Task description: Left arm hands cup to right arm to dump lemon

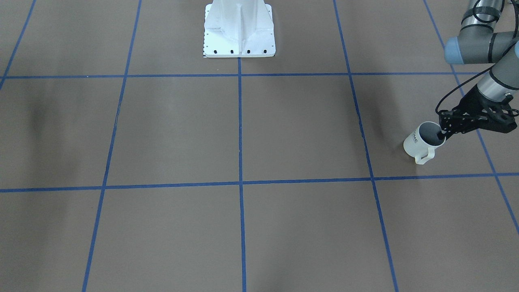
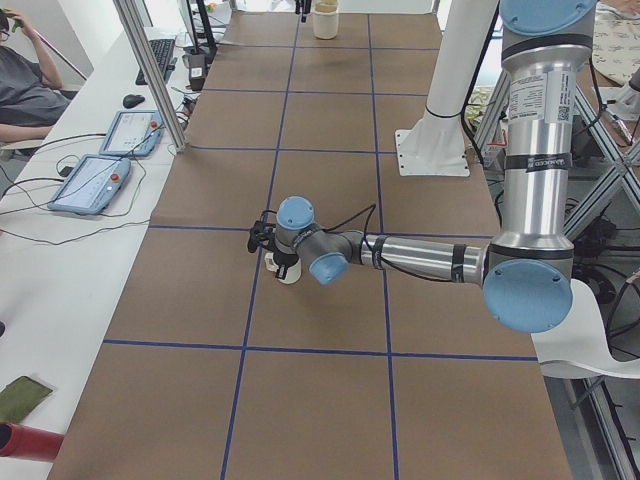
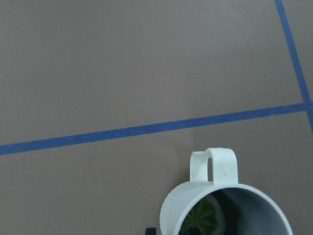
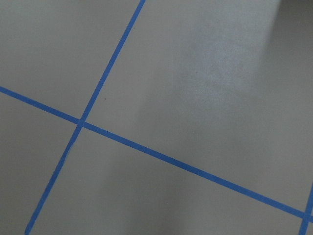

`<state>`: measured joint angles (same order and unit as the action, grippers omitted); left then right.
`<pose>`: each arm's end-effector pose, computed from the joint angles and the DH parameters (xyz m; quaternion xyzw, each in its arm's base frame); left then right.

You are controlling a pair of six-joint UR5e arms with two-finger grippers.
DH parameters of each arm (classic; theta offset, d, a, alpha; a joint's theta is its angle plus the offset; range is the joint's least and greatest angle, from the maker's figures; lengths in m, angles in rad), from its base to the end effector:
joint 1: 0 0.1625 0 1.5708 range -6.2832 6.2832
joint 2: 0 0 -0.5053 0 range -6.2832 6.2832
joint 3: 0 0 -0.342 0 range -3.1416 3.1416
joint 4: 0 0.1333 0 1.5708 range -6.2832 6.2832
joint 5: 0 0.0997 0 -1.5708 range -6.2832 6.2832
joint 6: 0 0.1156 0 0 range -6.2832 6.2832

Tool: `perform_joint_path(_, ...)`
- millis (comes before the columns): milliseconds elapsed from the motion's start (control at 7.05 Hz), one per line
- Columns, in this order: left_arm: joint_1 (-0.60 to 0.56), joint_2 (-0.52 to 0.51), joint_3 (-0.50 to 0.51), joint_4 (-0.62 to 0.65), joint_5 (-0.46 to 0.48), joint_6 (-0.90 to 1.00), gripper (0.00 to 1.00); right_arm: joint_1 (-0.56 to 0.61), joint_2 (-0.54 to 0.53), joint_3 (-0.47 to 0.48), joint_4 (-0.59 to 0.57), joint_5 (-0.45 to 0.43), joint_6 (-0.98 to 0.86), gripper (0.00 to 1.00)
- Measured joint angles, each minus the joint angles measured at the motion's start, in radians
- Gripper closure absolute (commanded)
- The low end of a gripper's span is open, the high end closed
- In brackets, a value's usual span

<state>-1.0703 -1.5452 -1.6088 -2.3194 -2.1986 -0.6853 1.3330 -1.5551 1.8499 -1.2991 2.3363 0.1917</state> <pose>0.1661 -0.4400 0.6624 0.1328 0.4351 0.0327 0.8899 -0.0576 -0.4635 0.5852 0.1769 -0.4056 -0.1249 0.8880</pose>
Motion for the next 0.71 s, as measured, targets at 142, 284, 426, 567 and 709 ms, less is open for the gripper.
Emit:
perform_joint_path(142,0.000,0.001,-0.003,0.000,0.000,0.003,1.00,0.000,0.000,0.000,0.007,0.000,0.000,0.00)
perform_joint_path(284,0.000,0.005,-0.018,0.001,-0.002,0.006,1.00,0.000,0.000,-0.001,0.043,-0.001,-0.001,0.00)
perform_joint_path(426,-0.002,0.010,-0.045,0.005,-0.007,0.004,1.00,-0.001,0.002,-0.003,0.112,-0.003,-0.002,0.00)
perform_joint_path(567,-0.003,0.010,-0.077,0.015,-0.018,-0.001,1.00,-0.006,0.010,-0.006,0.191,-0.005,-0.009,0.00)
perform_joint_path(709,-0.004,0.005,-0.107,0.028,-0.030,-0.009,1.00,-0.017,0.030,-0.011,0.255,-0.006,-0.015,0.02)
